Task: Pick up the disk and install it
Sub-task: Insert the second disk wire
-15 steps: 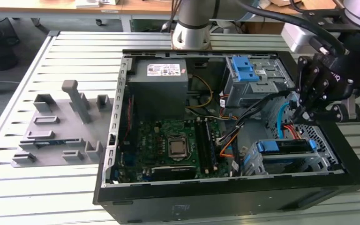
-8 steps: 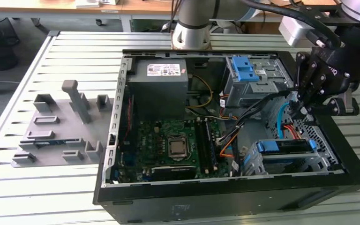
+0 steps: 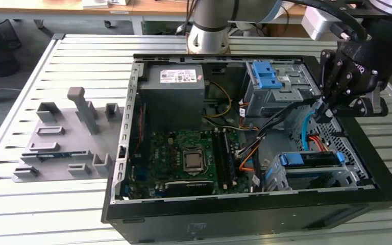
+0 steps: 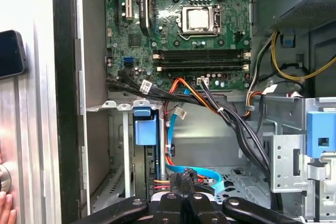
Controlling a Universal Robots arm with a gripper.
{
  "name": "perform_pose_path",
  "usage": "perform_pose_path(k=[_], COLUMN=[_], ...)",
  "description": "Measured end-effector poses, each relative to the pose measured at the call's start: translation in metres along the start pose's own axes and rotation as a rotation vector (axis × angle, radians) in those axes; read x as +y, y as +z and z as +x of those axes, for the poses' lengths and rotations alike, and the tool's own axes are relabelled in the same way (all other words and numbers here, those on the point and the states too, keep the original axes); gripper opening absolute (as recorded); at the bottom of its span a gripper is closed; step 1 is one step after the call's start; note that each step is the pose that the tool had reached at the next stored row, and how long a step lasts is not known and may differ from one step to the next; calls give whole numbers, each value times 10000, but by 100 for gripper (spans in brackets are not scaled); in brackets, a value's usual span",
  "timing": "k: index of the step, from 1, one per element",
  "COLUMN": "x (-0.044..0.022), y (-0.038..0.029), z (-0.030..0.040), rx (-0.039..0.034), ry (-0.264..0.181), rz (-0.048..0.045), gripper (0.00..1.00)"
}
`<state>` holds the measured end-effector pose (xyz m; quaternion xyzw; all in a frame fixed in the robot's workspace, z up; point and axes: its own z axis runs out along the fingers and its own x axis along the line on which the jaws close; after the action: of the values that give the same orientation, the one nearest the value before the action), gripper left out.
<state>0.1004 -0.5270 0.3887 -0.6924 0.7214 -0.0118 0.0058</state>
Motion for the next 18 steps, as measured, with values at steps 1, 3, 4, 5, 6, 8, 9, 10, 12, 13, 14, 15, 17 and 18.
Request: perform_pose_path(k=[1, 3, 4, 5, 6, 8, 9, 10, 12, 13, 14, 15, 17, 18], x=[1, 4, 4, 5, 6, 6, 6, 6, 7, 8, 8, 9, 11, 12], y=[-2, -4, -5, -9, -13, -26, -34, -45, -60, -62, -63, -63, -64, -64], z=[-15, -37, -45, -55, -66, -85, -94, -102, -123, -137, -155, -176, -219, -246], rx=[1, 3, 0, 1, 1, 2, 1, 3, 0, 1, 1, 3, 76, 129], ry=[0, 0, -1, -1, 0, -1, -1, -1, 0, 0, 0, 0, -1, -1], rz=[0, 0, 0, 0, 0, 0, 0, 0, 0, 0, 0, 0, 3, 5], gripper=[11, 11, 11, 11, 11, 11, 11, 11, 11, 11, 11, 11, 16, 16])
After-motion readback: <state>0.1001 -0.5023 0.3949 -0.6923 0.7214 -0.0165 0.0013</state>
